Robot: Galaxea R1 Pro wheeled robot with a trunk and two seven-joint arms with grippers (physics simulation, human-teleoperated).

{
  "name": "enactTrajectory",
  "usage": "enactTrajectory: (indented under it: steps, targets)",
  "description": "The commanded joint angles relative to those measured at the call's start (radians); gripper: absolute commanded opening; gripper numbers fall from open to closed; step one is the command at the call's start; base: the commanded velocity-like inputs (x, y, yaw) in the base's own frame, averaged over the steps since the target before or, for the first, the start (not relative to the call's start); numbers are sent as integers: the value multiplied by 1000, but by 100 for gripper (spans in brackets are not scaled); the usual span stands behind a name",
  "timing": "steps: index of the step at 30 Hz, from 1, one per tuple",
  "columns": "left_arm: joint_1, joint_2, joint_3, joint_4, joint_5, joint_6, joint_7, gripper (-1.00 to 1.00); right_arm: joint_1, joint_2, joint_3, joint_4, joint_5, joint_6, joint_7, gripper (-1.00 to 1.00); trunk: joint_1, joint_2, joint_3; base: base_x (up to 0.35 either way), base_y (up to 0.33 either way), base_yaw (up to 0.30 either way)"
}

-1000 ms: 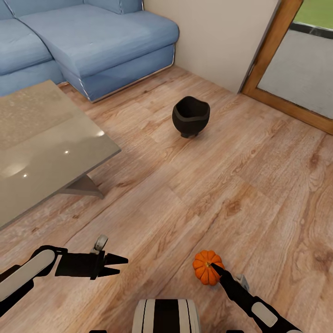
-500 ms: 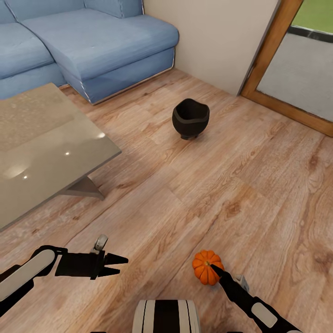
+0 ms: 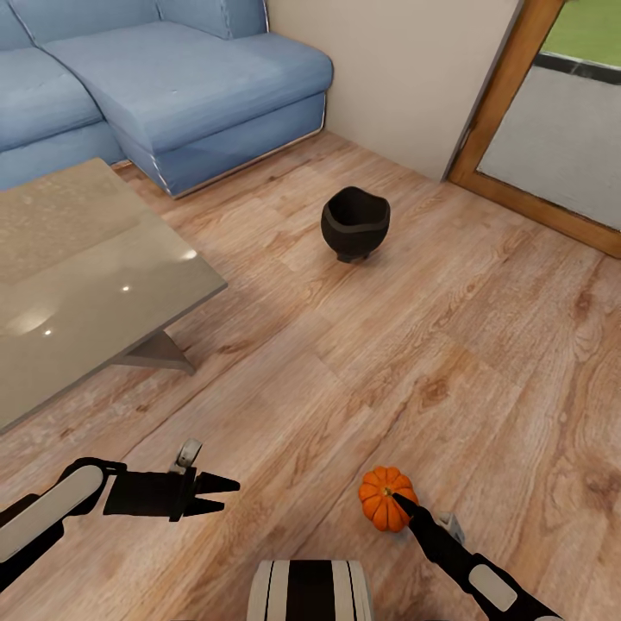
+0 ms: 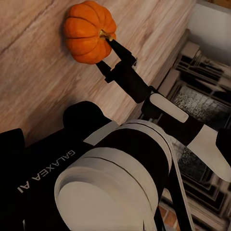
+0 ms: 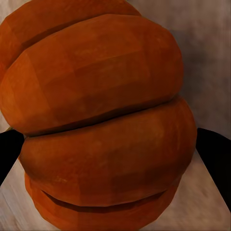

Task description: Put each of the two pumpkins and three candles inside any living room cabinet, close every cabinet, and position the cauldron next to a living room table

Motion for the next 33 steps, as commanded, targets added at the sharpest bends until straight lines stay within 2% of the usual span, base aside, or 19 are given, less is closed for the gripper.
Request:
enactTrajectory:
  steps: [1,33]
  targets:
    - [-1,1,-2,1,-7,0,-10,100,0,-1,4,0,-11,6,2,-100,0,0,-1,0,0,0]
    - [-1,-1,-2,1,-15,0,-8,100,0,-1,4,-1,-8,15,-6,-100,-15,7,123,0,0,0]
